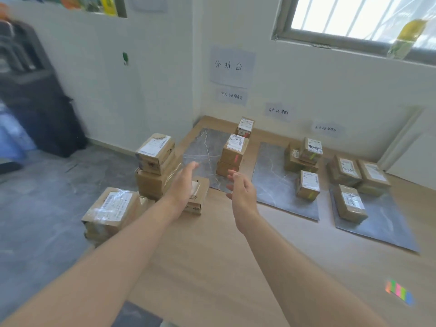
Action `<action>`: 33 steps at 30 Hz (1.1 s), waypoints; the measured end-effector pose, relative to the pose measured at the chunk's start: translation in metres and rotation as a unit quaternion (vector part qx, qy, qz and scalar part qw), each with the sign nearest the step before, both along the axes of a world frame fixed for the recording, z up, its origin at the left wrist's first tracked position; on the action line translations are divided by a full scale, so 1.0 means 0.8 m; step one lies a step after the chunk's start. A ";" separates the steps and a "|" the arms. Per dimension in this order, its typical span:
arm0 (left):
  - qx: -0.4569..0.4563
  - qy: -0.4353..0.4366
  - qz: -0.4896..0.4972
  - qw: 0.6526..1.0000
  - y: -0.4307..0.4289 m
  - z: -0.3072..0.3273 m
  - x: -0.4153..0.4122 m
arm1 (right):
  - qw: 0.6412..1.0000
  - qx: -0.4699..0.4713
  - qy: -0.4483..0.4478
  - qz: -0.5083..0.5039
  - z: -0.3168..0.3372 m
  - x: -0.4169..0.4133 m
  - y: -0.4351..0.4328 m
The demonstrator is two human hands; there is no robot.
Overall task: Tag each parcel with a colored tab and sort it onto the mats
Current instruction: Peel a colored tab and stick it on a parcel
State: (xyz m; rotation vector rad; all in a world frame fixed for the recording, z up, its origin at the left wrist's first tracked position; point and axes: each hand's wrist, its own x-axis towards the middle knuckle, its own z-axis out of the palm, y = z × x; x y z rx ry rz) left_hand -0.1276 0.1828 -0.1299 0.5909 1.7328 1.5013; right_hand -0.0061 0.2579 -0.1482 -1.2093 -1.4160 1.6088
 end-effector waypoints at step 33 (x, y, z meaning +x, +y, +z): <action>-0.130 -0.112 0.042 0.984 0.079 -0.238 -0.159 | 0.982 -0.157 -0.102 0.008 -0.215 -0.164 0.051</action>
